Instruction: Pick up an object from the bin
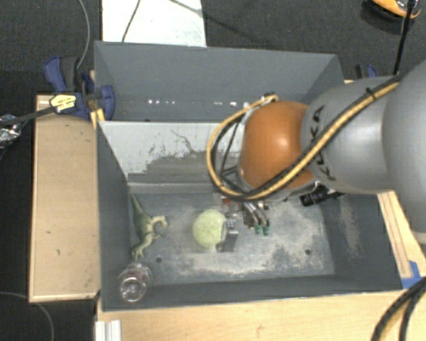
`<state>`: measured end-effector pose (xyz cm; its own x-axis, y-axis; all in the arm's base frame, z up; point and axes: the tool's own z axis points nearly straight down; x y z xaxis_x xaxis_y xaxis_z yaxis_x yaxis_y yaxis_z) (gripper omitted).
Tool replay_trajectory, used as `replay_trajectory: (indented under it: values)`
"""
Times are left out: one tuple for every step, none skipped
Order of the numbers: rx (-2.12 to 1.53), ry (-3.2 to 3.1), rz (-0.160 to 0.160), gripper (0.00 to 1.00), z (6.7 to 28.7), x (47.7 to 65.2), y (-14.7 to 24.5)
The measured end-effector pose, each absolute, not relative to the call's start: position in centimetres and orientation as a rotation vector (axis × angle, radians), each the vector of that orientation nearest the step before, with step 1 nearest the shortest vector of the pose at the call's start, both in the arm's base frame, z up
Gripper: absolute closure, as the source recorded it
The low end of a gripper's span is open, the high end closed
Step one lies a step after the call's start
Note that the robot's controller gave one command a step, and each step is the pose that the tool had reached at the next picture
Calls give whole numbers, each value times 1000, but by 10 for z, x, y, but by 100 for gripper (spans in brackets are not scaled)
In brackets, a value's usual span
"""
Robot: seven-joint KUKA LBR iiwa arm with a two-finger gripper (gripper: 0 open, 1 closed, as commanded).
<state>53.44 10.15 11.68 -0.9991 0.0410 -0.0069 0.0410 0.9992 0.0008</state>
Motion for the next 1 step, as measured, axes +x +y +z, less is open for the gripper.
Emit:
replay_trajectory:
  values:
    - [-37, 3128, 10, 100, 73, 538, 129]
